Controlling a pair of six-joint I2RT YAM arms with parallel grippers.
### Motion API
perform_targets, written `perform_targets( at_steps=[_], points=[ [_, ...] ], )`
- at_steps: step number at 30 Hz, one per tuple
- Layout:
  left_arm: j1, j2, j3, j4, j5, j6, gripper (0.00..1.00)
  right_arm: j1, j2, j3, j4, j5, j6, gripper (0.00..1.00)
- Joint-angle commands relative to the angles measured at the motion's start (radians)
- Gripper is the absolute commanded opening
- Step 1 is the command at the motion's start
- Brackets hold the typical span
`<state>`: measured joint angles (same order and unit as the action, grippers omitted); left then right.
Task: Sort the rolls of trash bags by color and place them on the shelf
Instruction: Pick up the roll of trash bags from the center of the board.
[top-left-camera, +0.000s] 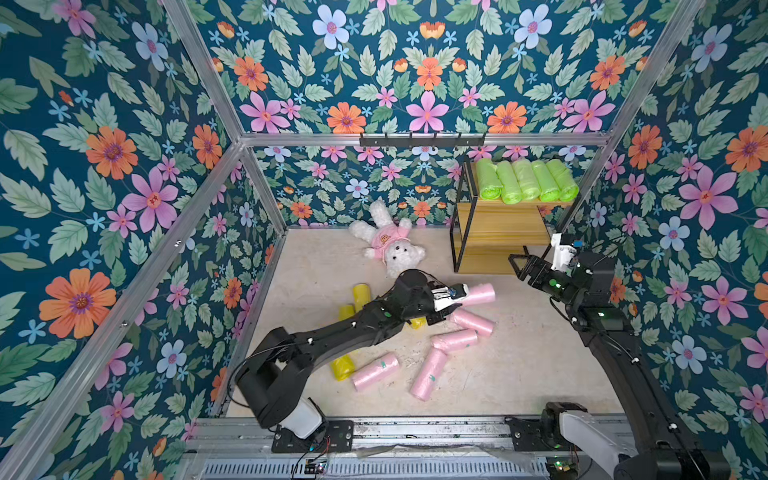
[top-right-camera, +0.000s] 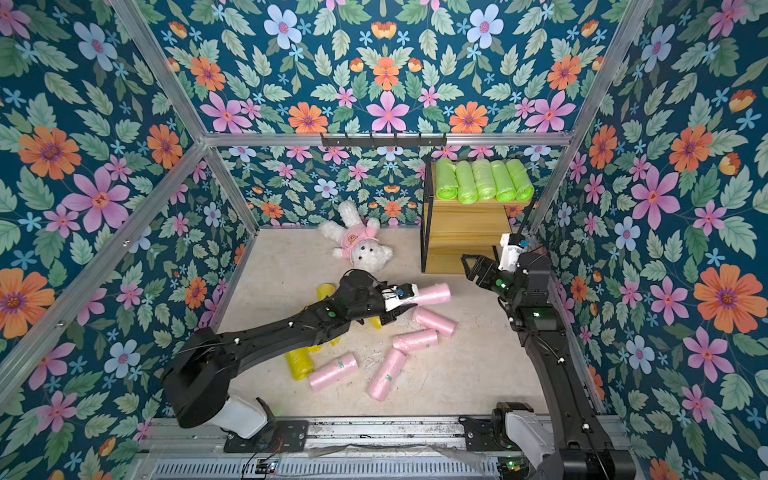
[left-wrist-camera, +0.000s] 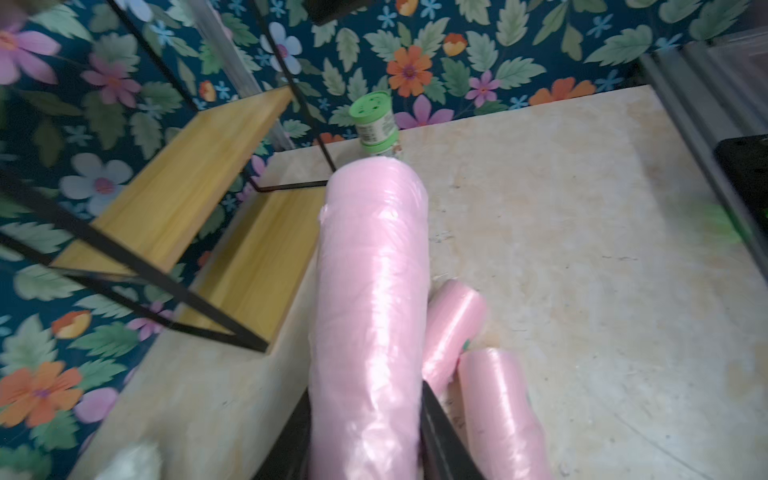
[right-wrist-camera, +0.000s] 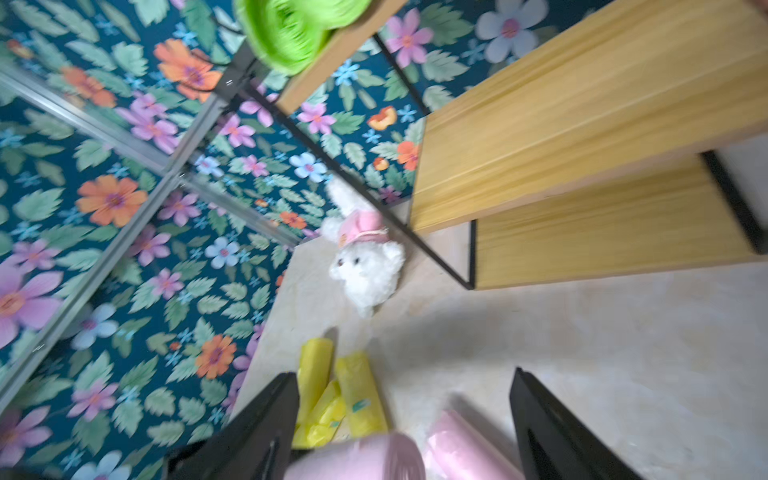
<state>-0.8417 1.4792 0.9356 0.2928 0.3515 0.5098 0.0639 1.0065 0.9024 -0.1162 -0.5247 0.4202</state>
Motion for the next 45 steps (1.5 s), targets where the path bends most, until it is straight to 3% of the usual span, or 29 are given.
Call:
perform_targets(
  at_steps=[1, 6, 11, 28, 34, 40, 43, 45],
  points=[
    [0.057, -0.1, -0.069, 0.085, -0.026, 0.071, 0.31, 0.048, -0.003, -0.015, 0.054, -0.124, 0.007, 0.86],
    [0.121, -0.185, -0.096, 0.082, 0.013, 0.11, 0.3, 0.112, 0.025, -0.064, 0.132, -0.296, -0.003, 0.89],
    [0.126, -0.21, -0.082, 0.042, 0.105, 0.16, 0.3, 0.16, 0.059, -0.113, 0.25, -0.414, 0.024, 0.91],
    [0.125, -0.188, -0.002, -0.073, 0.3, 0.29, 0.31, 0.212, 0.123, -0.174, 0.45, -0.573, 0.08, 0.87],
    [0.125, -0.181, 0.008, -0.089, 0.334, 0.301, 0.32, 0.212, 0.143, -0.176, 0.497, -0.605, 0.102, 0.74],
    [0.126, -0.166, 0.022, -0.103, 0.331, 0.311, 0.33, 0.212, 0.158, -0.179, 0.541, -0.638, 0.138, 0.53],
    [0.125, -0.161, 0.026, -0.095, 0.317, 0.299, 0.37, 0.212, 0.153, -0.184, 0.54, -0.633, 0.148, 0.41],
    [0.125, -0.16, 0.021, -0.07, 0.302, 0.267, 0.46, 0.209, 0.144, -0.193, 0.534, -0.608, 0.154, 0.38]
  ],
)
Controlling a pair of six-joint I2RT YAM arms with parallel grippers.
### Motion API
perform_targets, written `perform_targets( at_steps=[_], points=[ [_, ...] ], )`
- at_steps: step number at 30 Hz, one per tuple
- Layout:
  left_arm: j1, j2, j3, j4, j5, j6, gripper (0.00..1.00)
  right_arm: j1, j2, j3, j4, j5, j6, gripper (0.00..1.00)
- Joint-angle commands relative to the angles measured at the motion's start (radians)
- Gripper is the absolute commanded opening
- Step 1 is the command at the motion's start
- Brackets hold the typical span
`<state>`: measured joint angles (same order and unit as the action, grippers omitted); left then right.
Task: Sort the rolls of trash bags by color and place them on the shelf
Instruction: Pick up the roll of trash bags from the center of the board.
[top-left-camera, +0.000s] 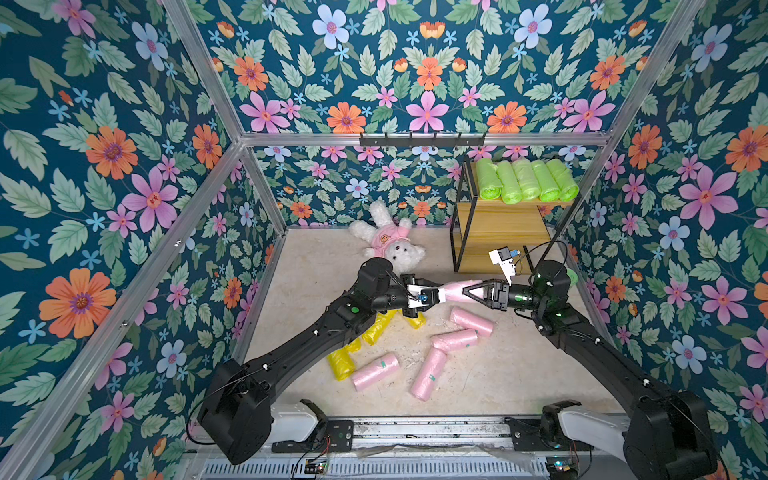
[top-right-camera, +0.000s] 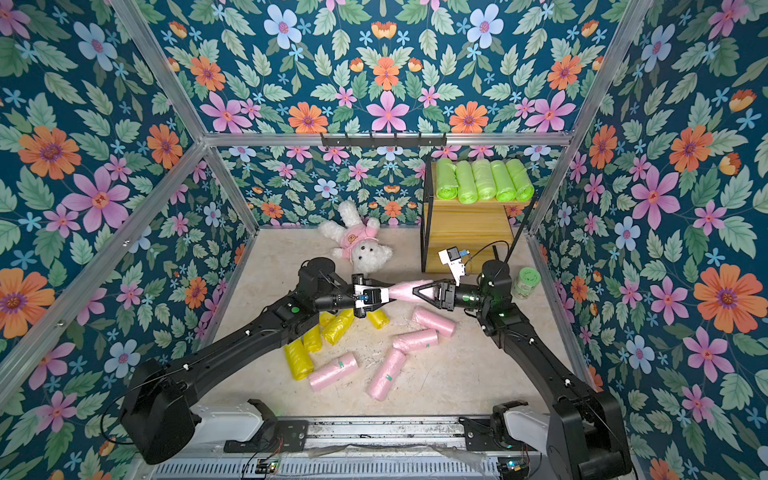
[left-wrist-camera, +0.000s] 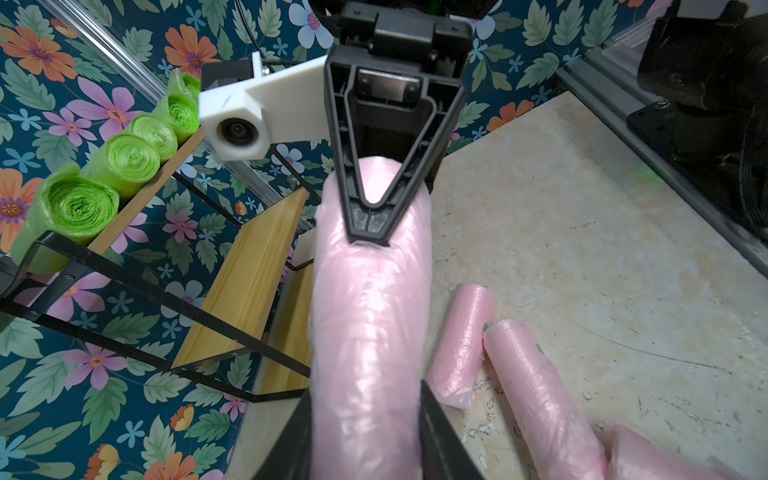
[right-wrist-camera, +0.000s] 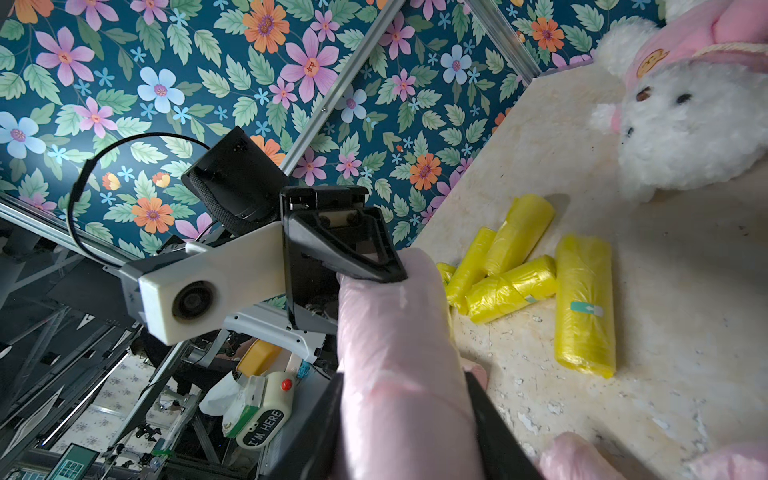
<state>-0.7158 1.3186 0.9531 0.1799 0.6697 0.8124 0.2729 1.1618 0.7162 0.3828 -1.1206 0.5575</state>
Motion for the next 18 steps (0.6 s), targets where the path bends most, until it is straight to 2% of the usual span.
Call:
perform_targets(
  at_steps=[1, 3, 6, 9, 14, 18],
  points=[
    [-0.001, 0.001, 0.0, 0.055, -0.024, -0.057, 0.5, -0.004, -0.016, -0.013, 0.039, -0.002, 0.025, 0.37],
    [0.0, -0.001, -0.007, 0.083, -0.052, -0.123, 0.62, -0.027, -0.031, -0.037, 0.074, 0.026, 0.068, 0.35],
    [0.0, -0.009, -0.035, 0.156, -0.136, -0.266, 0.72, -0.089, -0.068, -0.086, 0.147, 0.079, 0.155, 0.35],
    [0.001, -0.019, -0.044, 0.176, -0.188, -0.371, 0.77, -0.162, -0.122, -0.13, 0.157, 0.179, 0.192, 0.36],
    [0.003, -0.011, -0.041, 0.199, -0.207, -0.546, 0.86, -0.21, -0.216, -0.159, 0.081, 0.503, 0.161, 0.37],
    [0.003, 0.003, -0.046, 0.259, -0.219, -0.711, 0.84, -0.209, -0.244, -0.224, 0.207, 0.779, 0.209, 0.37]
  ],
)
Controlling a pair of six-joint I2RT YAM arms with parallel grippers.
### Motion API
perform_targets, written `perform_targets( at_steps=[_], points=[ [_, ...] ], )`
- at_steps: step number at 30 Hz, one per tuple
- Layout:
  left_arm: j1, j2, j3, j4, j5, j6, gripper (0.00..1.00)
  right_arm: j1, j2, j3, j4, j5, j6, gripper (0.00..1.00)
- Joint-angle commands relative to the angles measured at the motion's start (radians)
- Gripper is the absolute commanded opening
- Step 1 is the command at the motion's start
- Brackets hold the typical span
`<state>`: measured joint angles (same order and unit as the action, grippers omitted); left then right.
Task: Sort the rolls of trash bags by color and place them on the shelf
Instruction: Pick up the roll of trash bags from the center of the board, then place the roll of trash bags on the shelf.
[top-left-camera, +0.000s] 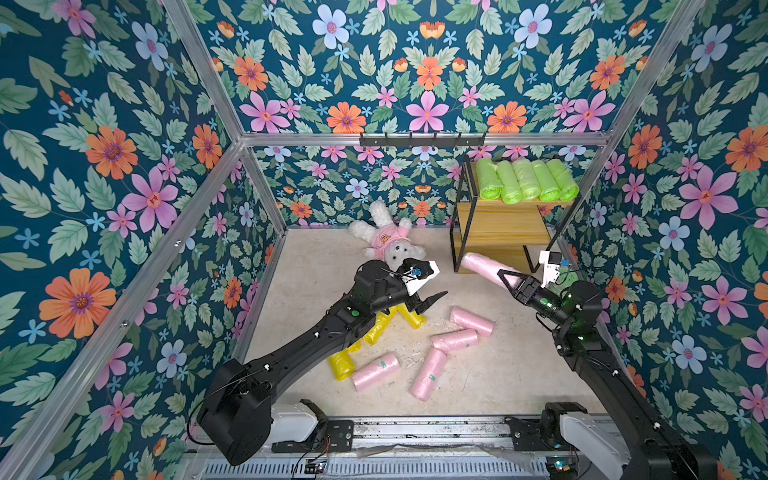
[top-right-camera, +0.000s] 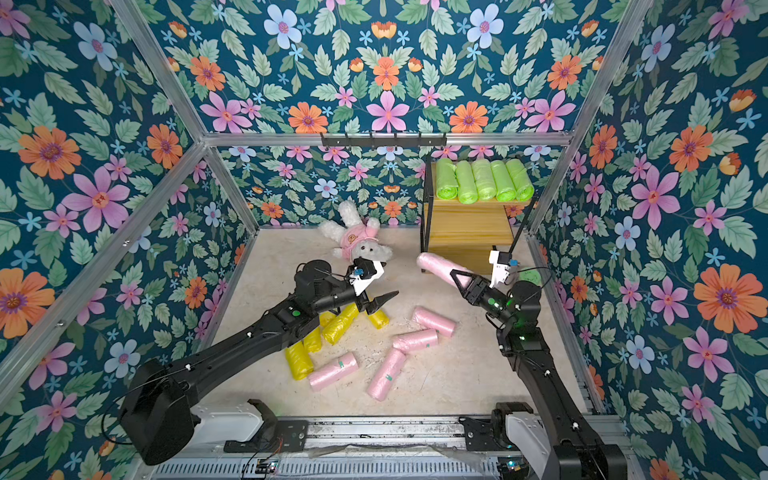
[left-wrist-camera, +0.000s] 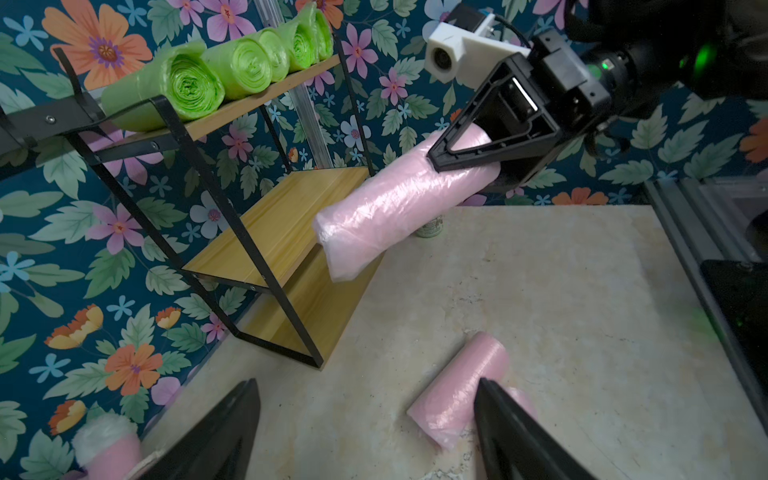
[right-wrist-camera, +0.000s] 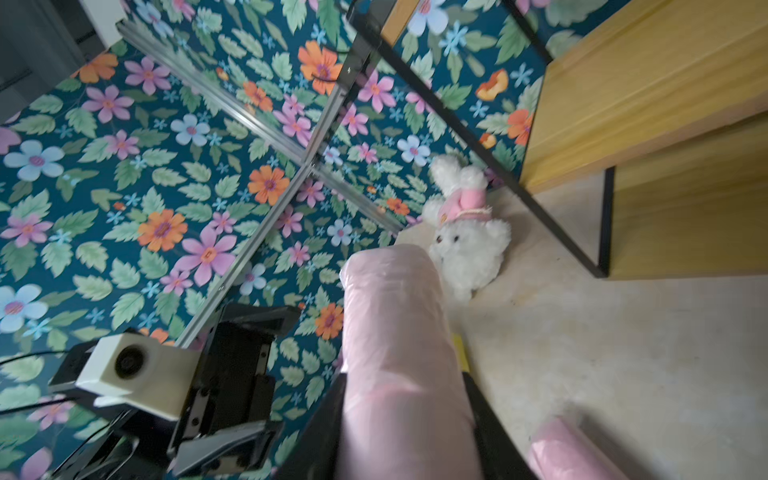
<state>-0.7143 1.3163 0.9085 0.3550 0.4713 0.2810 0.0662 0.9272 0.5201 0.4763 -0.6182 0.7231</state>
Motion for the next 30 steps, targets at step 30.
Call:
perform_targets(
  at_steps=[30],
  points=[
    [0.009, 0.114, 0.044, 0.052, -0.174, -0.417, 0.81, 0.337, 0.665, 0.306, 0.57, 1.093, -0.215, 0.36]
  ],
)
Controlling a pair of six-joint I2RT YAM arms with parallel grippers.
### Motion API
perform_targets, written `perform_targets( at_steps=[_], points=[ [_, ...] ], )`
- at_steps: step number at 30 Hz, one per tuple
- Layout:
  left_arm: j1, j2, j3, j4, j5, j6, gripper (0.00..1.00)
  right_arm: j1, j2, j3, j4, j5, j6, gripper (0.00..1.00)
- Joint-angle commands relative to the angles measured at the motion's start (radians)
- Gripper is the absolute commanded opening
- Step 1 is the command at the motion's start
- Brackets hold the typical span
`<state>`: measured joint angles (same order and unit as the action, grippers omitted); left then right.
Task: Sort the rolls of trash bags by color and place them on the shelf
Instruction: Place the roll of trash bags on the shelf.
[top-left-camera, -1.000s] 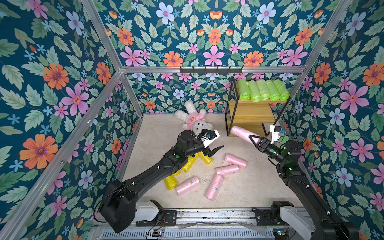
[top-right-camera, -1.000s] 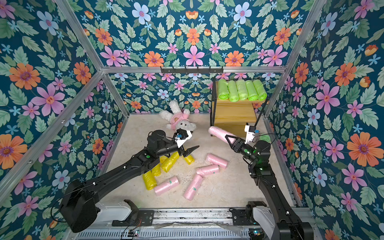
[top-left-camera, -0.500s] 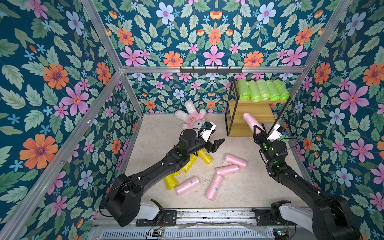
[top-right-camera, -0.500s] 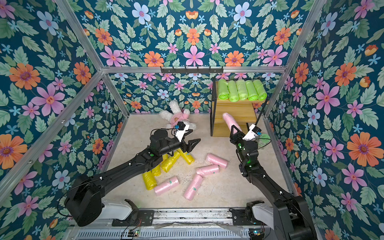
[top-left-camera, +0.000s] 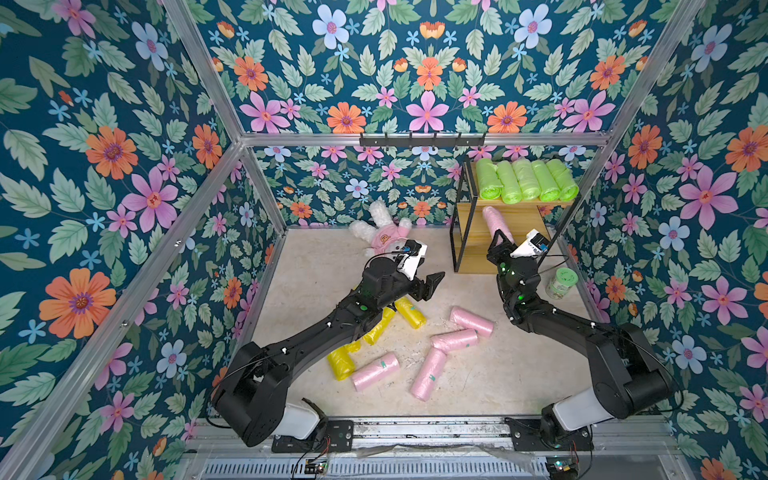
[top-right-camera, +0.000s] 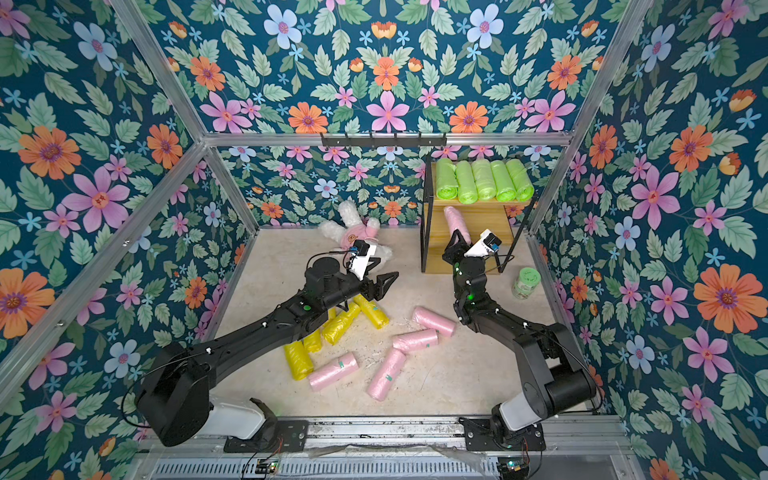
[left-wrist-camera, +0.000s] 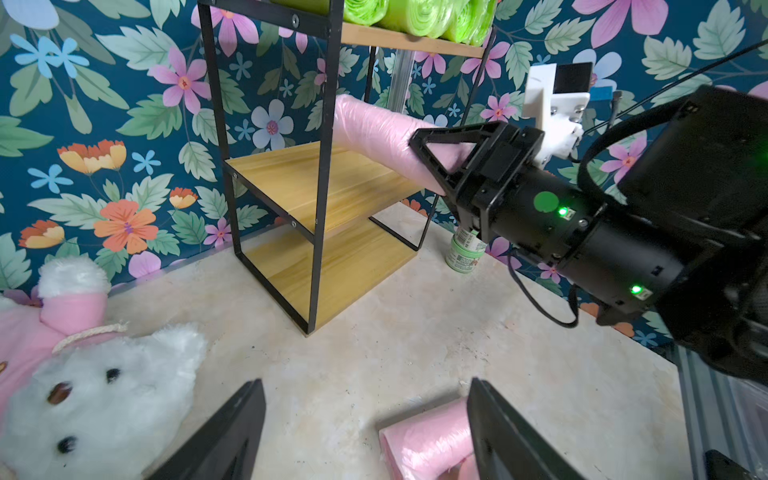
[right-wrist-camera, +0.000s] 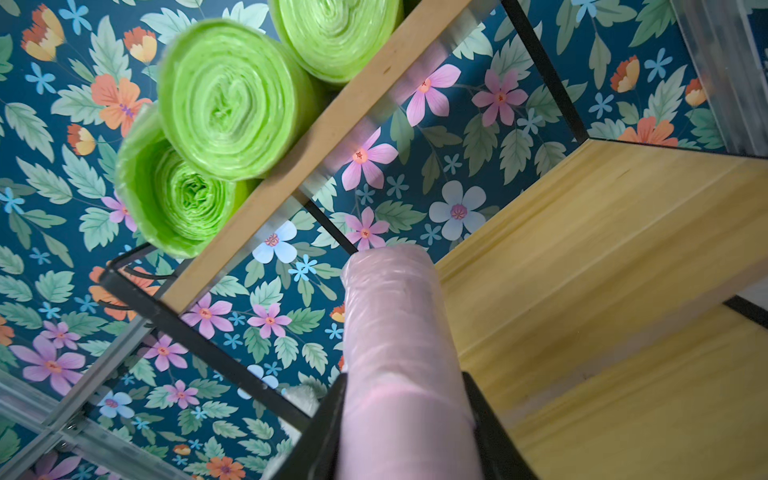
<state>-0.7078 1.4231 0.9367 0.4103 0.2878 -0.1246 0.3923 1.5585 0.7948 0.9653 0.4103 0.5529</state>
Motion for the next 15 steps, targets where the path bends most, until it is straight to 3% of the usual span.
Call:
perform_targets(
  at_steps=[1, 15],
  points=[
    [0.004, 0.01, 0.018, -0.01, 0.003, -0.013, 0.81, 0.015, 0.05, 0.043, 0.078, 0.076, -0.046, 0.36],
    [0.01, -0.017, -0.011, -0.011, -0.044, -0.033, 0.81, 0.06, 0.248, 0.185, 0.011, 0.13, -0.094, 0.36]
  ],
)
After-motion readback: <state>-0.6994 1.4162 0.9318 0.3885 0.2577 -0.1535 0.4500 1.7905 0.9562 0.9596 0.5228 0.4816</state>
